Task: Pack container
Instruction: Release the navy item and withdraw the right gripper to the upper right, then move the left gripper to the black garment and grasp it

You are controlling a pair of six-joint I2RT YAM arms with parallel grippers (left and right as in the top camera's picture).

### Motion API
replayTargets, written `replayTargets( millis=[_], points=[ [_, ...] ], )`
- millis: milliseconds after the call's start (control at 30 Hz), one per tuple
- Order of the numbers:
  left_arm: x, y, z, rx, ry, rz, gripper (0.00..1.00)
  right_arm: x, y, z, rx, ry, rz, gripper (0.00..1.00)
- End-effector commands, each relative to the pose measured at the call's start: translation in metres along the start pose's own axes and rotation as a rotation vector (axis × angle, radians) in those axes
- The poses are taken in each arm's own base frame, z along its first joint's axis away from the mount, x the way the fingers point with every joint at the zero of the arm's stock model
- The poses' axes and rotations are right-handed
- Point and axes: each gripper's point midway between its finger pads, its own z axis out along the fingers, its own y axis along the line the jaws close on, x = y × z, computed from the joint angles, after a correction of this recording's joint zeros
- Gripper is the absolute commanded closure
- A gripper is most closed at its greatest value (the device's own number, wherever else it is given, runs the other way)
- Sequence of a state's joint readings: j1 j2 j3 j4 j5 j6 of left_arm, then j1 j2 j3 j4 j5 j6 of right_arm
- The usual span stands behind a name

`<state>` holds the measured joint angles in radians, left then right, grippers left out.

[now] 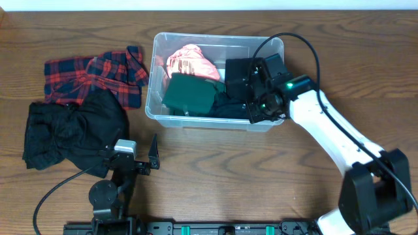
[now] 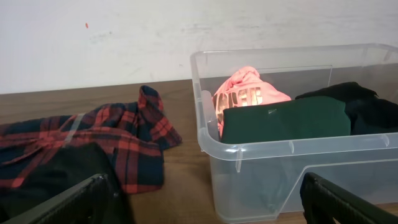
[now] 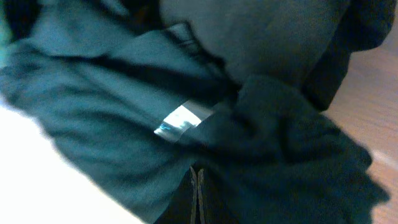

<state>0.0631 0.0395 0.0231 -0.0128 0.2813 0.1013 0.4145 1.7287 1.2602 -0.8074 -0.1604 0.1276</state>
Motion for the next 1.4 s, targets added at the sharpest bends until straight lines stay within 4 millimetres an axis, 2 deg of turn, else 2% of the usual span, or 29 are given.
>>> replayTargets(
  millis=[0, 100, 233, 300, 400, 467, 500, 533, 600, 633, 667, 700, 767, 833, 933, 1067, 1233, 1367],
  points=[
    [0.017, 0.0, 0.001, 0.0, 0.049, -0.021, 0.02, 0.002, -0.01, 0.017, 0.057, 0.025, -0.016, 0.99],
    [0.017, 0.0, 0.001, 0.0, 0.049, -0.021, 0.02, 0.001, -0.013, 0.027, 0.067, 0.035, -0.015, 0.99],
    [0.017, 0.0, 0.001, 0.0, 0.049, -0.021, 0.02, -0.004, -0.012, 0.024, 0.068, 0.023, -0.016, 0.99],
    [0.017, 0.0, 0.001, 0.0, 0.049, -0.021, 0.02, -0.014, -0.01, 0.014, 0.066, 0.006, -0.017, 0.99],
    [0.017, 0.0, 0.001, 0.0, 0.049, -0.021, 0.02, -0.039, -0.003, -0.018, 0.058, -0.046, -0.019, 0.98],
    [0.017, 0.0, 0.001, 0.0, 0.049, -0.02, 0.02, -0.06, 0.001, -0.049, 0.054, -0.1, -0.02, 0.83],
    [0.017, 0.0, 0.001, 0.0, 0.049, -0.021, 0.02, -0.07, 0.002, -0.065, 0.054, -0.128, -0.026, 0.7],
    [0.017, 0.0, 0.001, 0.0, 0.049, -0.021, 0.02, -0.079, 0.002, -0.082, 0.055, -0.158, -0.03, 0.51],
    [0.017, 0.0, 0.001, 0.0, 0.049, -0.021, 0.02, -0.098, -0.003, -0.121, 0.077, -0.225, -0.014, 0.24],
    [0.017, 0.0, 0.001, 0.0, 0.049, -0.021, 0.02, -0.103, -0.008, -0.134, 0.086, -0.249, -0.003, 0.15],
    [0.017, 0.0, 0.001, 0.0, 0.049, -0.021, 0.02, -0.109, -0.015, -0.149, 0.096, -0.277, 0.014, 0.04],
    [0.017, 0.0, 0.001, 0.0, 0.049, -0.021, 0.02, -0.115, -0.025, -0.165, 0.107, -0.307, 0.038, 0.01],
    [0.017, 0.0, 0.001, 0.0, 0.049, -0.021, 0.02, -0.121, -0.05, -0.188, 0.129, -0.353, 0.109, 0.01],
    [0.017, 0.0, 0.001, 0.0, 0.049, -0.021, 0.02, -0.123, -0.079, -0.201, 0.153, -0.385, 0.2, 0.01],
    [0.017, 0.0, 0.001, 0.0, 0.049, -0.021, 0.02, -0.118, -0.126, -0.211, 0.191, -0.411, 0.336, 0.01],
    [0.017, 0.0, 0.001, 0.0, 0.049, -0.021, 0.02, -0.104, -0.171, -0.215, 0.235, -0.408, 0.438, 0.01],
    [0.017, 0.0, 0.001, 0.0, 0.049, -0.021, 0.02, -0.087, -0.21, -0.225, 0.275, -0.412, 0.529, 0.01],
    [0.016, 0.0, 0.001, 0.0, 0.046, -0.019, 0.02, -0.08, -0.225, -0.23, 0.292, -0.418, 0.565, 0.01]
  ],
)
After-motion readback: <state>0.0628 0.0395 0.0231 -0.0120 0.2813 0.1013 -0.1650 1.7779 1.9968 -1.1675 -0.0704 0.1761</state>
